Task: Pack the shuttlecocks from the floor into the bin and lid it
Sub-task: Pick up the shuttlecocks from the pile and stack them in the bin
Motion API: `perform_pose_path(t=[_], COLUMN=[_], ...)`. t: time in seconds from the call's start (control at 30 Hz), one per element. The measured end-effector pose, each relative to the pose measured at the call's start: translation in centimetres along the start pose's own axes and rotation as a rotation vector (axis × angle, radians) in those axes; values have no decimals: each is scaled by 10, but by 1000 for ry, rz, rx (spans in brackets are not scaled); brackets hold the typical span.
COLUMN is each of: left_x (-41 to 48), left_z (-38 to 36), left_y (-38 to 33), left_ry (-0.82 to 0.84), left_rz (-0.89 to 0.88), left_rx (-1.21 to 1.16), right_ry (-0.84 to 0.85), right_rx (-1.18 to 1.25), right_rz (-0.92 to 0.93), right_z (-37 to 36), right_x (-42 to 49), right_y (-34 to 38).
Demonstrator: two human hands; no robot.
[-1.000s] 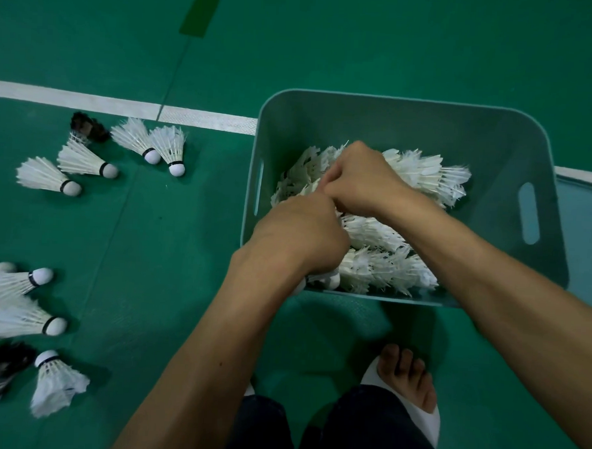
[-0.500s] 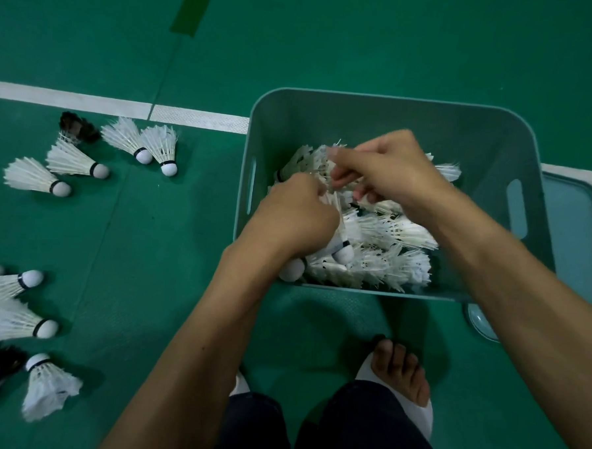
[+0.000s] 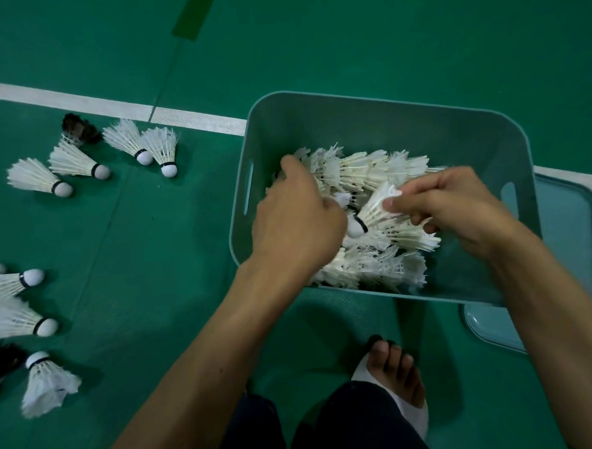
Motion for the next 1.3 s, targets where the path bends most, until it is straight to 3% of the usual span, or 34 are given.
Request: perform_pose_path(t=[0.07, 0.2, 0.37, 0.6, 0.87, 1.07, 1.3], left_x=[-4, 11, 39, 47, 36, 34, 43], left_z=[-4, -8, -8, -8, -9, -10, -10], left_y=[-2, 1, 10, 9, 14, 14, 11], left_ry=[85, 172, 298, 266, 208, 188, 165], left_rz=[35, 188, 330, 316, 244, 242, 298], left_rx=[167, 366, 440, 357, 380, 346, 387], right_ry=[-143, -218, -162, -26, -41, -80, -11], right_rx=[8, 100, -3, 65, 338, 265, 276], right_rz=[4, 26, 27, -182, -419, -427, -446], right_z=[-6, -35, -75, -63, -71, -69, -67], right_x=[-1, 0, 3, 16, 16, 24, 27], right_y=[5, 18, 31, 44, 19, 14, 11])
Point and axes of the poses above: each hand's wrist, its own x-axis towards the middle knuckle, its own z-axis out of the back of the hand, y = z × x, the point moved 1 cm from there along x, towards the middle knuckle, and after that the axes turned 13 degrees about z, right-handed, at the moved point
